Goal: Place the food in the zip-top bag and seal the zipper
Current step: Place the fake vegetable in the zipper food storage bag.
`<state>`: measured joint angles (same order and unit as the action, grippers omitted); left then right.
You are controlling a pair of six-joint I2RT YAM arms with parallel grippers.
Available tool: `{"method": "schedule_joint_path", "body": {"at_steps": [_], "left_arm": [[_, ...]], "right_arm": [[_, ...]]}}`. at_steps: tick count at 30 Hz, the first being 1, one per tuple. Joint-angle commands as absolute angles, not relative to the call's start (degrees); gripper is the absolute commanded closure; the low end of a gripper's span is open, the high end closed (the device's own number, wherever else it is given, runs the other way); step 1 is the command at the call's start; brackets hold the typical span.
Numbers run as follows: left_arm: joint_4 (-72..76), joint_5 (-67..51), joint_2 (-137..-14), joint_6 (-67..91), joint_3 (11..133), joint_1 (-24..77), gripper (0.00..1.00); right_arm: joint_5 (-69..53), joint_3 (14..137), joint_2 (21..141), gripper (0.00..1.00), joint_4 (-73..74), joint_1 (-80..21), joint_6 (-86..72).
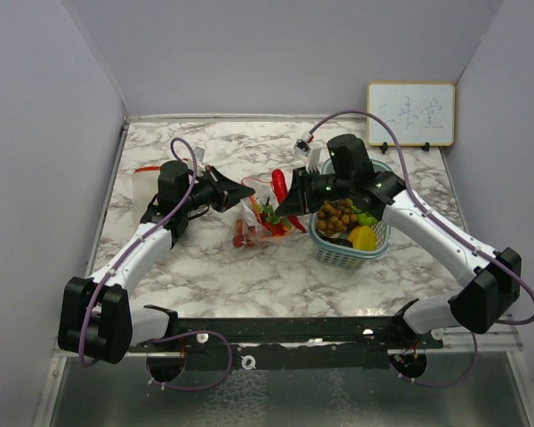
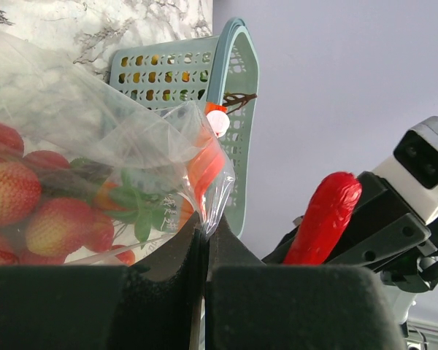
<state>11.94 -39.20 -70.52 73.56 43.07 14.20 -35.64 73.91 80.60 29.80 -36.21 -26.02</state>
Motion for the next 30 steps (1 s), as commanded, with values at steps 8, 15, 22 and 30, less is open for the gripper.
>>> {"method": "schedule_joint_path", "body": {"at_steps": [8, 15, 22, 30], "left_arm": [[15.6, -39.82, -70.23, 72.5, 44.94, 13.93, 1.0], [14.84, -39.9, -70.75, 69.24, 46.28, 13.89, 1.0], [13.27, -40.46, -70.46, 65.77, 46.43, 13.89, 1.0], [11.55, -40.74, -67.01, 64.43, 43.18, 13.88, 1.0]], "right_arm": [[-43.07, 74.22, 88.1, 0.97, 29.35, -37.2, -26.97], [-42.37, 75.43, 91.23, 0.97, 35.97, -38.67, -25.49], [-37.19, 85.65, 98.51, 0.95, 45.34, -38.65, -26.26], [-29.89, 94.43, 104.75, 0.67, 48.33, -38.66, -32.4]]}}
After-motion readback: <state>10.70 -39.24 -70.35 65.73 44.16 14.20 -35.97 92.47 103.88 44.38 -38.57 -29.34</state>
